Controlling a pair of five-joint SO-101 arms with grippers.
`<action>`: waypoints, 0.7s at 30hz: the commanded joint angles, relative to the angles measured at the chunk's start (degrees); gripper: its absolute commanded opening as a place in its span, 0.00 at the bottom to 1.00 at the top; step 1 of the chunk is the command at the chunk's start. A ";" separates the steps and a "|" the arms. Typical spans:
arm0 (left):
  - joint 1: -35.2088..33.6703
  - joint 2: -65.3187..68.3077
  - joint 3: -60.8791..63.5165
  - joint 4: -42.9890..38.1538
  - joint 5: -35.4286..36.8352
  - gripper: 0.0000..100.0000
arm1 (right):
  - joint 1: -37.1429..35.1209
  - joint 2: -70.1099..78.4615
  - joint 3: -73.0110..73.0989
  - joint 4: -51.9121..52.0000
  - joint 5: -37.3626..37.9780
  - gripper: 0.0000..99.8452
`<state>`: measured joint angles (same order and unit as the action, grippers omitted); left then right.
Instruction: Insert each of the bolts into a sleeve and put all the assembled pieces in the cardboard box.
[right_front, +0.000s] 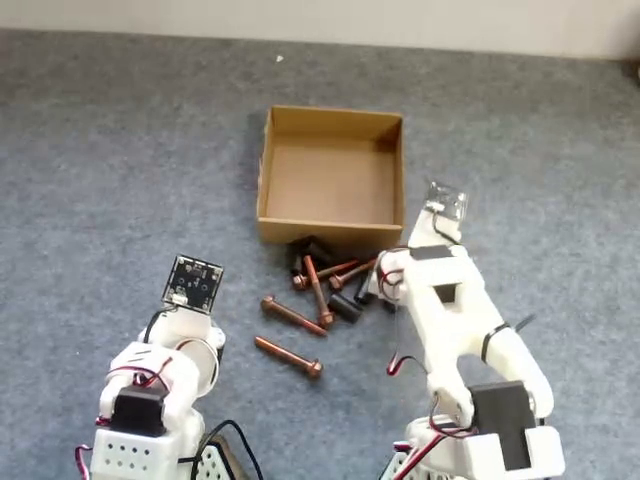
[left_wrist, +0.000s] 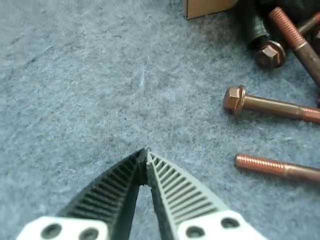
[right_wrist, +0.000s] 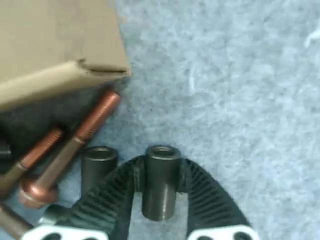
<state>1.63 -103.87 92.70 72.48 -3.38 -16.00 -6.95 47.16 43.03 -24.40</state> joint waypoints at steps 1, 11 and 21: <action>-0.40 -0.57 0.75 -3.16 -0.62 0.01 | 1.01 -1.10 -1.98 -1.19 3.69 0.00; -0.31 -0.48 -3.74 -2.64 -0.18 0.01 | 2.68 -20.53 6.73 -0.66 3.69 0.00; 4.88 0.04 -20.26 6.77 10.29 0.01 | 7.25 -23.25 7.60 -0.66 -1.67 0.00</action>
<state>3.03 -103.96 78.81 78.55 1.36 -12.48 -27.78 55.69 42.86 -23.69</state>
